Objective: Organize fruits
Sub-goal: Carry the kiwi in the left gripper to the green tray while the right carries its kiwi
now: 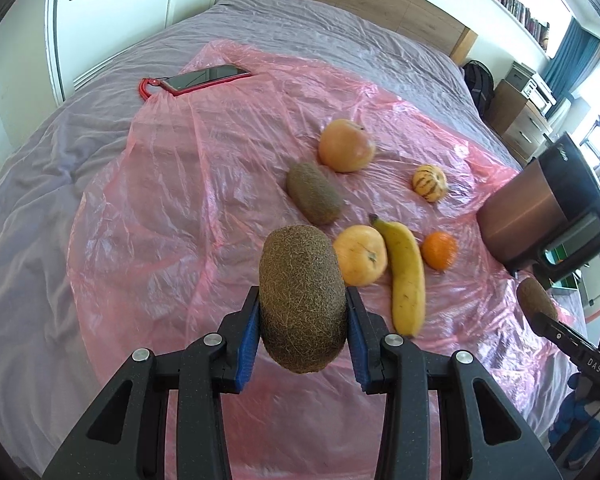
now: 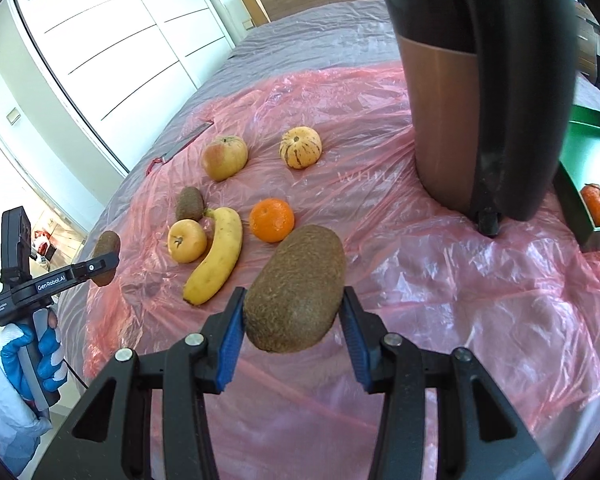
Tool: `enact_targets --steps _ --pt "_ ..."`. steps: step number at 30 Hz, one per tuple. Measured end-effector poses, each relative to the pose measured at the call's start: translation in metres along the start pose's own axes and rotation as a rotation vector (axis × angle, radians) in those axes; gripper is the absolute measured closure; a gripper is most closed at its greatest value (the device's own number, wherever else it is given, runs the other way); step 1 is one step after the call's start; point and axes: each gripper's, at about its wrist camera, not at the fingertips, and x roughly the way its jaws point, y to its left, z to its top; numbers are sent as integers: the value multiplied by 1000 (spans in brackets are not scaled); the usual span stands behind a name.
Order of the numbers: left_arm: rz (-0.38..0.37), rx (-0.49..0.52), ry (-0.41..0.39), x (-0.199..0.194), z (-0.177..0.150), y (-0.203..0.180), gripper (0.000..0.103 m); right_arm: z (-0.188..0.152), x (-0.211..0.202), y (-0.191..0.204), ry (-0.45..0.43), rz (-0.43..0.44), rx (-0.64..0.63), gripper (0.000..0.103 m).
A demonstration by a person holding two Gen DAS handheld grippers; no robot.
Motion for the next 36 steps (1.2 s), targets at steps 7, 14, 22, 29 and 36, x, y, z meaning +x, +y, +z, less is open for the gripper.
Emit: enact_targets --steps 7,14,22,29,36 --pt "-40 36 -11 -21 -15 -32 69 -9 -35 0 -40 8 -11 85" --pt "-98 99 -22 -45 -27 -76 69 -17 -71 -6 -93 10 -6 85" --pt "-197 197 -18 -68 -41 -145 69 -27 -116 -29 -161 -9 22 85" --pt "-274 301 -3 -79 -50 -213 69 -37 -155 -60 -220 -49 62 85" --pt "-353 396 24 -80 -57 -283 69 -45 -192 -100 -266 -108 108 85"
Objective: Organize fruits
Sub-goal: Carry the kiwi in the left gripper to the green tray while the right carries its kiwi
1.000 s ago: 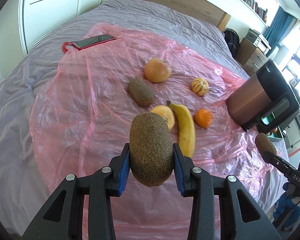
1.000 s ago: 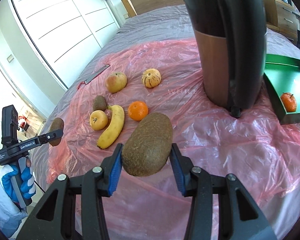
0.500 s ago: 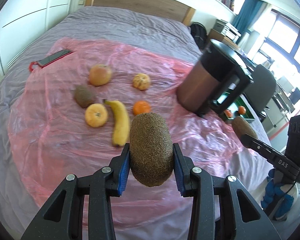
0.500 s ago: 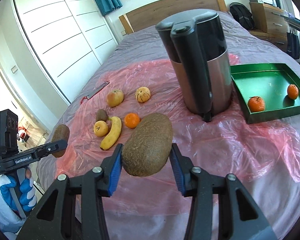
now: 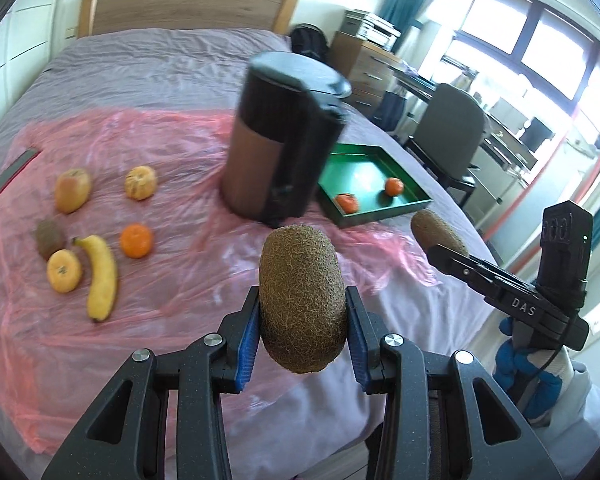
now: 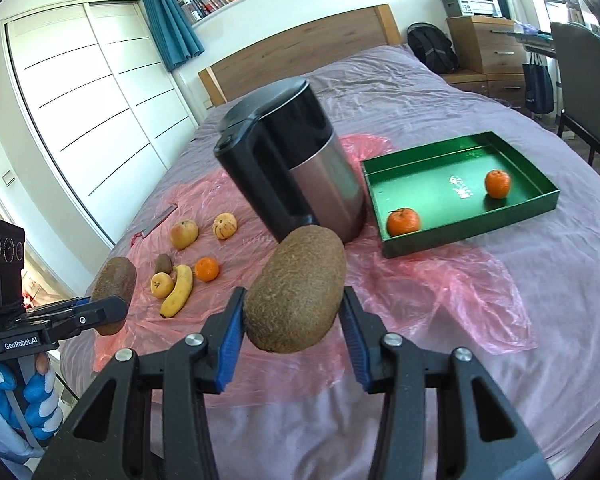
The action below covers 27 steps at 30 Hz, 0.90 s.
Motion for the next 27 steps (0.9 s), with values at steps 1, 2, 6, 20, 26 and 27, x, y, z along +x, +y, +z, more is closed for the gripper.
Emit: enact_targets --steps 1,2,6,20,26,27 --pt "-12 13 5 4 3 -9 69 1 -5 -8 -7 -11 5 85" --pt "-25 26 10 8 7 -17 69 2 -9 -15 -12 -20 10 85" --pt "-71 62 28 28 22 -51 69 9 -24 -44 -35 -58 31 85" --pt "-125 127 94 120 79 -120 69 45 -10 -135 -70 -134 87 85" --pt "-108 132 113 171 104 -128 69 65 24 -171 -59 -145 95 85" --pt "-97 136 113 180 109 -129 69 68 31 -176 -54 -144 95 85"
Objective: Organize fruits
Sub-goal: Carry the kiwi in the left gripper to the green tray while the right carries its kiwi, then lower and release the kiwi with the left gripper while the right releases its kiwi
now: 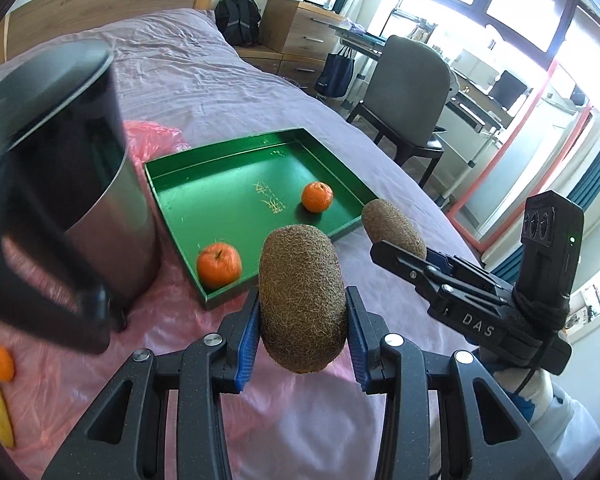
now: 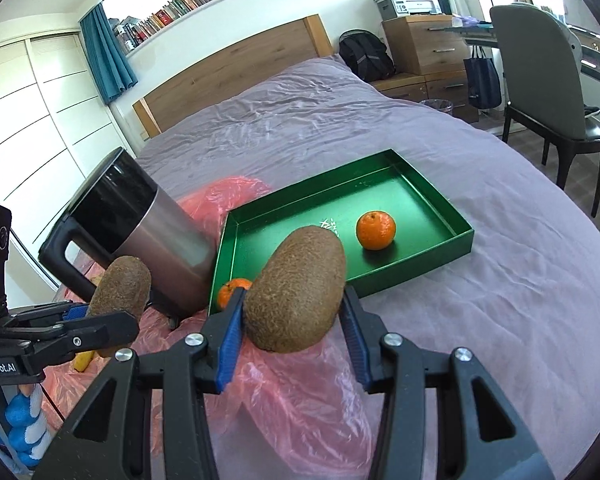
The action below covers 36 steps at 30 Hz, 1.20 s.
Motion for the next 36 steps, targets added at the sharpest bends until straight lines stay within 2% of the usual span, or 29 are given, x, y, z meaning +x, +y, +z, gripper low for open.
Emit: enact_targets --steps 7,12,16,28,36 --pt "85 -35 11 57 33 19 69 16 55 -19 30 18 -4 85" --pt "179 -43 20 90 44 33 69 23 93 -30 58 8 -27 85" --pt "211 -42 45 116 46 40 69 28 113 -36 86 -3 -56 85" --pt "251 -50 93 151 41 51 69 22 136 -33 140 -18 -193 84" --pt "267 -39 127 158 39 51 68 22 136 -31 158 -16 -194 83"
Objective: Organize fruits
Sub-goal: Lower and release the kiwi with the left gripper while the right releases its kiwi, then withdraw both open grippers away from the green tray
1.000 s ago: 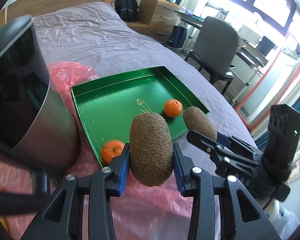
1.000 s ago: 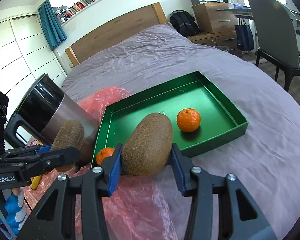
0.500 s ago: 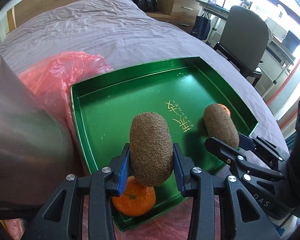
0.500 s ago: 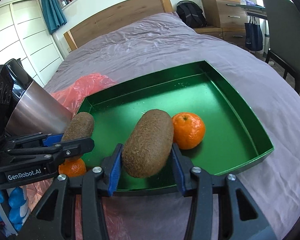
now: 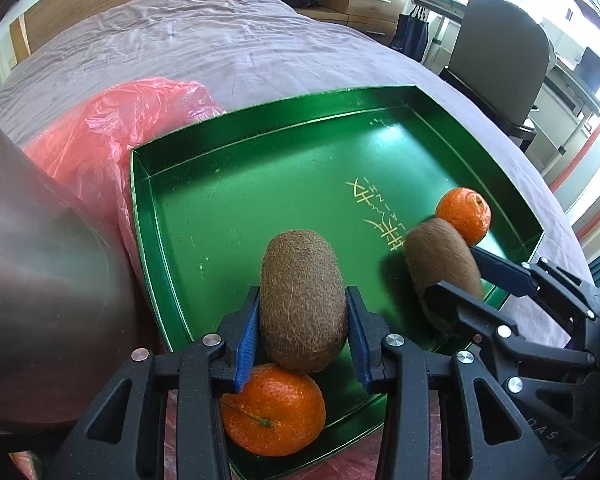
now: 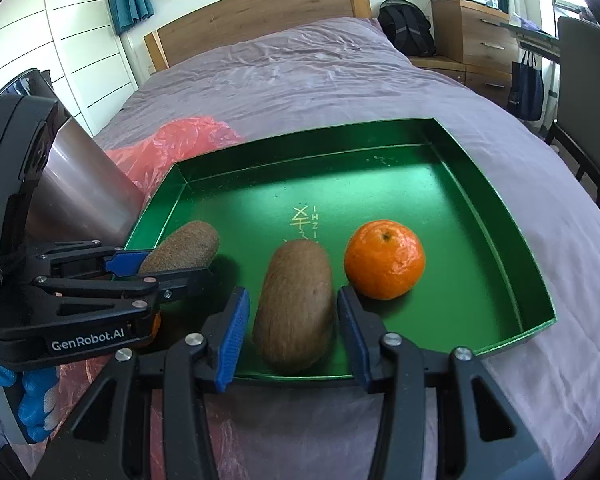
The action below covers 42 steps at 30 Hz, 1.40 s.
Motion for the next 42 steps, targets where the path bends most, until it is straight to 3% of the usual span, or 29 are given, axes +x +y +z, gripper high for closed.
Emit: enact_targets --steps 5,9,18,26,31,42 --pt "0 -8 12 -2 -2 2 67 -2 -5 0 3 -11 6 83" --pt "6 -6 3 -8 -1 1 54 -5 -18 0 -13 -16 22 83" --pt "7 16 -38 -49 -6 -4 49 -18 -67 7 -54 -54 63 82" --pt "-64 82 -69 -108 -46 -23 46 -41 -112 21 -67 -105 91 78" --pt "-59 110 -108 -148 -74 -21 36 -57 -138 46 -70 -120 72 66" --pt "-15 113 -131 -210 -134 17 35 -75 -182 104 -102 -120 12 65"
